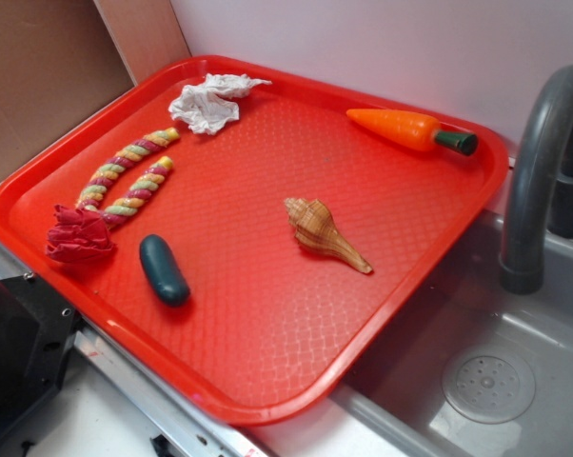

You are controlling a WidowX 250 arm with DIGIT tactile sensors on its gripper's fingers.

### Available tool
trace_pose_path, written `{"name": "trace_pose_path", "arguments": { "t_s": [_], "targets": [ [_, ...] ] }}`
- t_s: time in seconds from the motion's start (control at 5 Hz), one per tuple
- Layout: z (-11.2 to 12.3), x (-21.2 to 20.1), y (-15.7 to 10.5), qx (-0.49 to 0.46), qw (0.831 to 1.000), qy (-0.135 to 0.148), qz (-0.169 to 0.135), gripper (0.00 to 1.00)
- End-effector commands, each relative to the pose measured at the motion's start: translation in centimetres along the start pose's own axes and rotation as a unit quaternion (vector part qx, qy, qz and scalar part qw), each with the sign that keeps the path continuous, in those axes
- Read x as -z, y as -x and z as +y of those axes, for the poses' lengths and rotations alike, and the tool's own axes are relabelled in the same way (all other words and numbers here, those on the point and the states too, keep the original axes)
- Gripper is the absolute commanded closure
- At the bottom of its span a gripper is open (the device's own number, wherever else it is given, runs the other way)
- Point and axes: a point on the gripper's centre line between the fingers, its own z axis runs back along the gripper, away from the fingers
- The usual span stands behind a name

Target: Grab the shell.

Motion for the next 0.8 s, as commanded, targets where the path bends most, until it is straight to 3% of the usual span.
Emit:
{"name": "trace_pose_path", "arguments": {
  "t_s": [0.0,0.2,0.4,0.6],
  "targets": [
    [0.0,0.0,0.0,0.0,1.0,0.0,0.0,0.0],
    [-0.9,0.5,-2.5,0.127,0.991,-0.008,-0.034,0.0],
    [-2.8,1.0,-4.9,0.251,0.967,-0.009,-0.049,0.0],
    [-6.1,3.6,-7.8,0.374,0.927,-0.023,-0.014,0.0]
  ]
}}
